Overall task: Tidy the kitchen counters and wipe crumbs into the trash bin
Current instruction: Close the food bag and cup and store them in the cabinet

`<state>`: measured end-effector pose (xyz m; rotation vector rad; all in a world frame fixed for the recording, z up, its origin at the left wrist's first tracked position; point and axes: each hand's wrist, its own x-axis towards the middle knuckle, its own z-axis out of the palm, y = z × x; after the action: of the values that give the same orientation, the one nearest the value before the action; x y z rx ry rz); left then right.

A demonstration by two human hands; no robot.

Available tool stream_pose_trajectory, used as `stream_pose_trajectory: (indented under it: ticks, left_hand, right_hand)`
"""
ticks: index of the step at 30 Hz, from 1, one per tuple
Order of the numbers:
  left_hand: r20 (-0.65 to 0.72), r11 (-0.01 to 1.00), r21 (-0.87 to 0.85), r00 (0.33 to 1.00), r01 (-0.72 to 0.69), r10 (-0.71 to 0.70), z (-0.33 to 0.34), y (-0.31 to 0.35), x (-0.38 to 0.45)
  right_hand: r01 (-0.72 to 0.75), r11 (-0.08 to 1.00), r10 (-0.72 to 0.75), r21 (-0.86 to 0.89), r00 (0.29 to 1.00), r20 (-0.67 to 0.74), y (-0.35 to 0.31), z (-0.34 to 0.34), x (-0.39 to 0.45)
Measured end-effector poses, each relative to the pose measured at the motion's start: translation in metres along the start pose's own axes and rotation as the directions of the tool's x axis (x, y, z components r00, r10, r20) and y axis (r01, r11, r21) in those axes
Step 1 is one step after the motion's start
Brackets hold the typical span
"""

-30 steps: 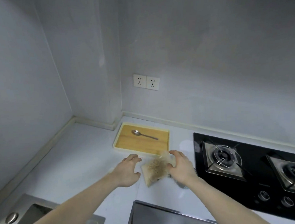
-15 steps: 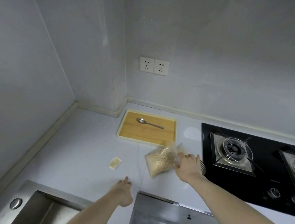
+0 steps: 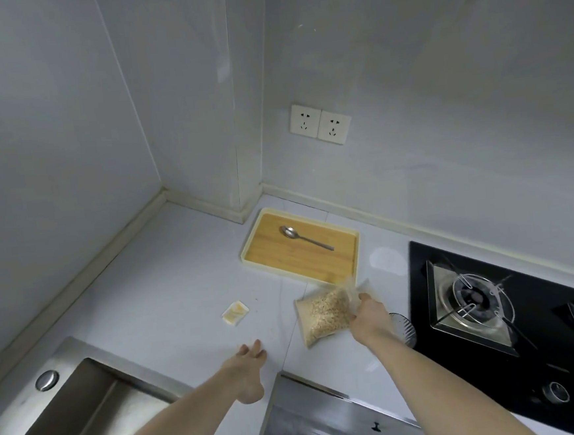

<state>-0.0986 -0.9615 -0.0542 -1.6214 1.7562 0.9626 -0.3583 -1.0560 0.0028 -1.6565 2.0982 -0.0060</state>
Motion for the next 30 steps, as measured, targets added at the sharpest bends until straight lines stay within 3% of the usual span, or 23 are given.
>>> stream_pose_trajectory:
  ticks: [8,16,20,22,25,30]
  left_hand:
    - [-0.008,0.999,0.044,1.0,0.024,-0.024,0.004,0.001,0.004]
    - [-0.084,0.996,0.087,0.996,0.01,-0.002,0.007,0.004,-0.006]
    - [-0.1,0.99,0.136,0.994,-0.019,0.033,0.013,-0.001,-0.017]
    - [-0.148,0.992,0.121,0.987,-0.042,0.06,0.009,-0.005,-0.025]
    - [-0.281,0.994,-0.043,0.956,-0.1,0.084,-0.005,-0.009,-0.045]
    - [-0.63,0.924,-0.247,0.773,-0.291,0.075,-0.044,-0.007,-0.088]
  right_hand:
    - [-0.035,0.999,0.035,0.014,0.999,0.011,-0.004,-0.008,-0.003]
    - [0.183,0.966,-0.184,0.182,0.983,-0.013,-0.028,-0.012,-0.036]
    - [0.322,0.938,-0.321,0.129,0.946,-0.029,-0.047,-0.014,-0.06]
    - [0.364,0.927,-0.363,0.093,0.931,-0.024,-0.049,-0.02,-0.067]
    - [0.416,0.909,-0.417,0.029,0.909,0.014,-0.047,-0.027,-0.074]
    - [0.514,0.858,-0.514,-0.006,0.858,-0.011,-0.056,-0.043,-0.095]
